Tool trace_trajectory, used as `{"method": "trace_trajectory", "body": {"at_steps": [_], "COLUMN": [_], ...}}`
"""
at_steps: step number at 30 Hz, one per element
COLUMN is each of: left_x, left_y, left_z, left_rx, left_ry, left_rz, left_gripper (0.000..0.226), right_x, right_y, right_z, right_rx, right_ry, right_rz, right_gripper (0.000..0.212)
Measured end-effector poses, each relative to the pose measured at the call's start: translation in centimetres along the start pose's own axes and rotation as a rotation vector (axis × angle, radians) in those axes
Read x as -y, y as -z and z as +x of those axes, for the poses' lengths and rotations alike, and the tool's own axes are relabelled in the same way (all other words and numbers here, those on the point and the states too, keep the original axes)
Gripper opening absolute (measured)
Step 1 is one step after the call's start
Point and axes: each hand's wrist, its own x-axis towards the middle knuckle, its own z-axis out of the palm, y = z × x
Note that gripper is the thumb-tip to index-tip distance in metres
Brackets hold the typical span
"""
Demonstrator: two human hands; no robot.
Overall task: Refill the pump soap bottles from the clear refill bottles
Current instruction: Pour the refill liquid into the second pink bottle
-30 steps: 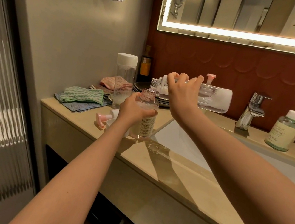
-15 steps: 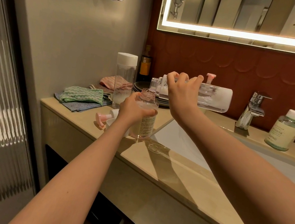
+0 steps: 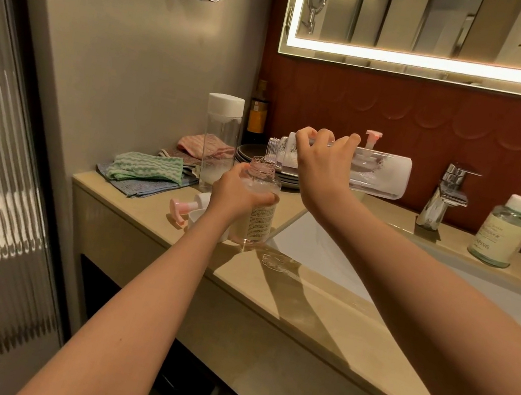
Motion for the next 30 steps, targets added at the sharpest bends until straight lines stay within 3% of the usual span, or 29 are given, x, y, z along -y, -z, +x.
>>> {"method": "trace_trajectory", "body": {"at_steps": [30], "left_x": [-0.05], "left_y": [0.01], "left_z": [0.05], "left_rx": [0.004], "left_ry": [0.012], "left_rz": [-0.008], "left_gripper": [0.085], "right_x": [0.20], "right_y": [-0.35], "right_z": [0.03], "right_rx": [-0.011], "right_ry": [-0.018], "right_rz": [0.020], "right_gripper": [0.068]}}
